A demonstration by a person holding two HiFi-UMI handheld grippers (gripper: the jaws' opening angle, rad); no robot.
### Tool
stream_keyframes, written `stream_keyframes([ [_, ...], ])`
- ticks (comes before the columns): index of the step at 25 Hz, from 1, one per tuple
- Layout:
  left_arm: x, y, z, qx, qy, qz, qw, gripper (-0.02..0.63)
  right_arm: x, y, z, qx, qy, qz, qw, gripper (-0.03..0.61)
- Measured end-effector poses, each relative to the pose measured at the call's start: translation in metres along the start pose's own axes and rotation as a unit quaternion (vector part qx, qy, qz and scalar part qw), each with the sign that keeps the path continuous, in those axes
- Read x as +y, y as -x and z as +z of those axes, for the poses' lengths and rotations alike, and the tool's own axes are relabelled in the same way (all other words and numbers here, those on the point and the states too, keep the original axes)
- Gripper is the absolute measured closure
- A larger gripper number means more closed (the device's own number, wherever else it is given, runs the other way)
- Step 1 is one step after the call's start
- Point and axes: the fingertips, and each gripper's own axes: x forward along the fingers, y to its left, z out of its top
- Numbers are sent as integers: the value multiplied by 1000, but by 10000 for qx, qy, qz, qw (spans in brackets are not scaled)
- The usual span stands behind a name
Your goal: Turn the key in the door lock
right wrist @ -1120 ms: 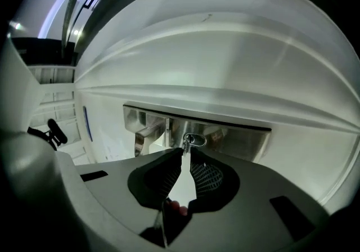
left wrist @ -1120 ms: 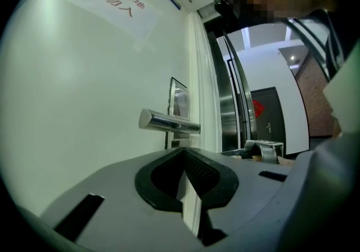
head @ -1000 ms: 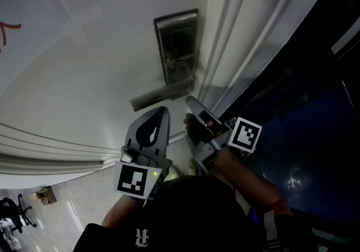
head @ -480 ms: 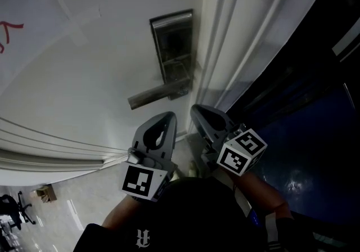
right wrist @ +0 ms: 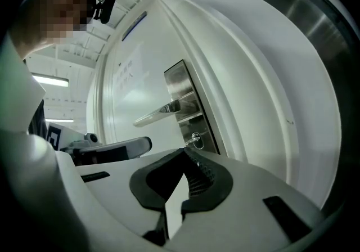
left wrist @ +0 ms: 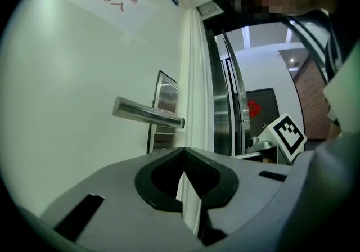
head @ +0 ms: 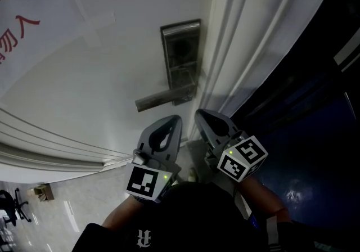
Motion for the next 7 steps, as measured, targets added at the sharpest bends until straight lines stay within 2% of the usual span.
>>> stream_keyframes([
  [7,1,0,3,-16,-11,-24,10000,607,1,-3,4,-16,109,-56,9999,565],
])
